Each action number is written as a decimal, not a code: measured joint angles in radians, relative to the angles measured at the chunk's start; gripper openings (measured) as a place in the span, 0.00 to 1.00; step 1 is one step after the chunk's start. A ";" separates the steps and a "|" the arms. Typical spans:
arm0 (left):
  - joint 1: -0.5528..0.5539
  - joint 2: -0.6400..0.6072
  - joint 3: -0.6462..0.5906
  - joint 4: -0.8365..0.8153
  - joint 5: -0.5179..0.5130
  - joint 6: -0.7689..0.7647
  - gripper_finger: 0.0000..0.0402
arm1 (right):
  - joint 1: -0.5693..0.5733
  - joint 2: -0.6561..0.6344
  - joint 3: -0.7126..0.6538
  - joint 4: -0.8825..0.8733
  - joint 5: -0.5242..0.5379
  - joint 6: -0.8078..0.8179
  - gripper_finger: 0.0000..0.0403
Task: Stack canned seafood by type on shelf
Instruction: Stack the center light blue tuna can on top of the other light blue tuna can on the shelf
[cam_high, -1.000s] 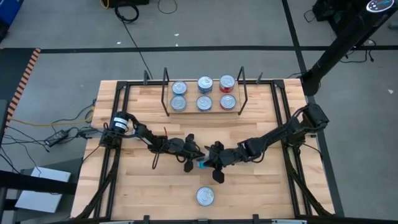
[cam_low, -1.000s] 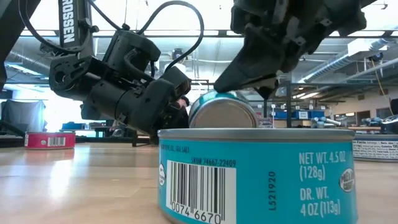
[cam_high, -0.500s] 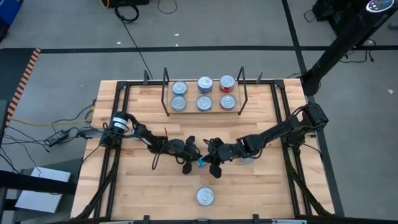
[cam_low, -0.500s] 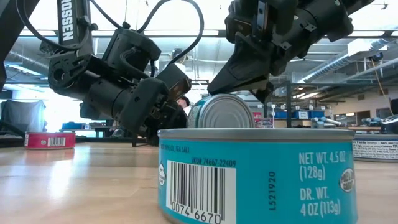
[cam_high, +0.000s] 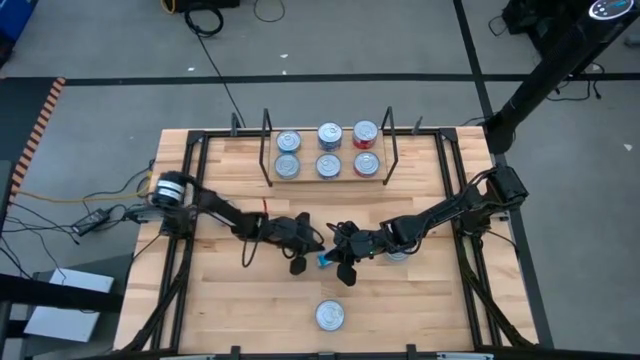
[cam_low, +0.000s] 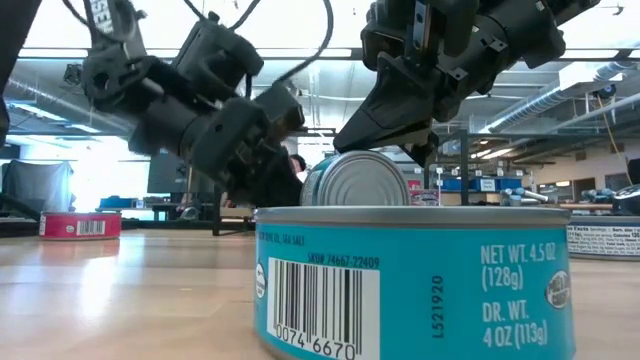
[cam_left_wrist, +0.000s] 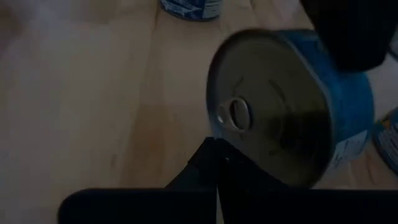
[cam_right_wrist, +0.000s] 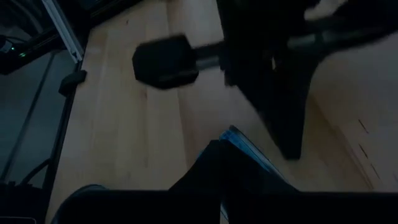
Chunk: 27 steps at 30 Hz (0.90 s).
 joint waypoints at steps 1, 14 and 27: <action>0.001 -0.029 0.000 -0.041 -0.001 0.008 0.00 | 0.000 0.000 0.000 0.000 0.000 0.000 0.02; 0.000 -0.430 0.000 -0.407 -0.004 -0.128 0.01 | 0.001 0.001 -0.001 0.007 -0.003 -0.028 0.03; -0.073 -0.444 0.116 -0.580 -0.007 -0.356 0.25 | -0.005 0.002 -0.002 0.022 -0.007 -0.035 0.03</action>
